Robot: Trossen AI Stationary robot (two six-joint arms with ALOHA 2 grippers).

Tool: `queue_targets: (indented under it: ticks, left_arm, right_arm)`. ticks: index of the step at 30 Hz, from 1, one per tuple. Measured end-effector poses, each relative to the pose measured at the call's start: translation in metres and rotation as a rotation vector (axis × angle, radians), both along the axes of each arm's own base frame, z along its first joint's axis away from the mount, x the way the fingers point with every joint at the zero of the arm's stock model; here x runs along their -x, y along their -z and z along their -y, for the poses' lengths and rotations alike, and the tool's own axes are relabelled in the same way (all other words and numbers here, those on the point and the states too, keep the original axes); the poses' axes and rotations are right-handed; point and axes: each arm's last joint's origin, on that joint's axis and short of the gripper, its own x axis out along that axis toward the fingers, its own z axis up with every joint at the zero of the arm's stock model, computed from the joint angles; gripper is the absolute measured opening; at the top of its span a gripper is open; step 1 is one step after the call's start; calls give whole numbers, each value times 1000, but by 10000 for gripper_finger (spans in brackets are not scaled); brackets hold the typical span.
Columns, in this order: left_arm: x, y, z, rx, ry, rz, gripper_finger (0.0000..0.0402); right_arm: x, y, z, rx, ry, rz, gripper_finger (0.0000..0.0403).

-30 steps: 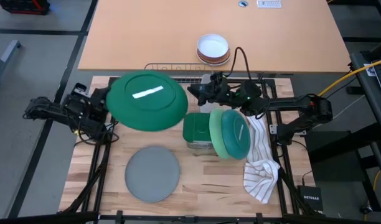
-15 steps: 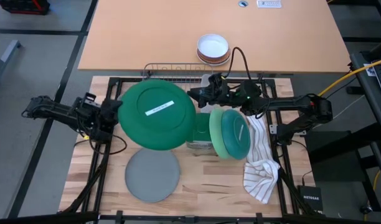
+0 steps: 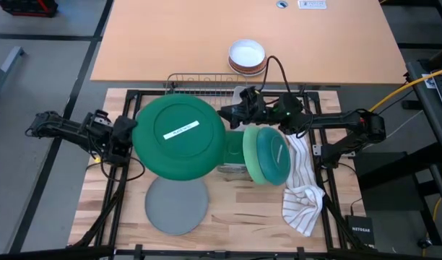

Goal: Sort dishes
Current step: Put the green plate into the dish rack

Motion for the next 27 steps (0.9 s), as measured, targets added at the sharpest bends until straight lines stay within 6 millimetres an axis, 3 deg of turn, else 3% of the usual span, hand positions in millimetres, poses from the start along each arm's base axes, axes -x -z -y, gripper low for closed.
queue_targets:
  ticks: [17,27]
  left_arm:
    - [-15,14,4,-66,-9,-210,0]
    - [-19,18,1,25,-80,-279,0]
  right_arm:
    - [1,2,-6,96,-185,-16,143]
    - [2,2,-8,213,-230,5,141]
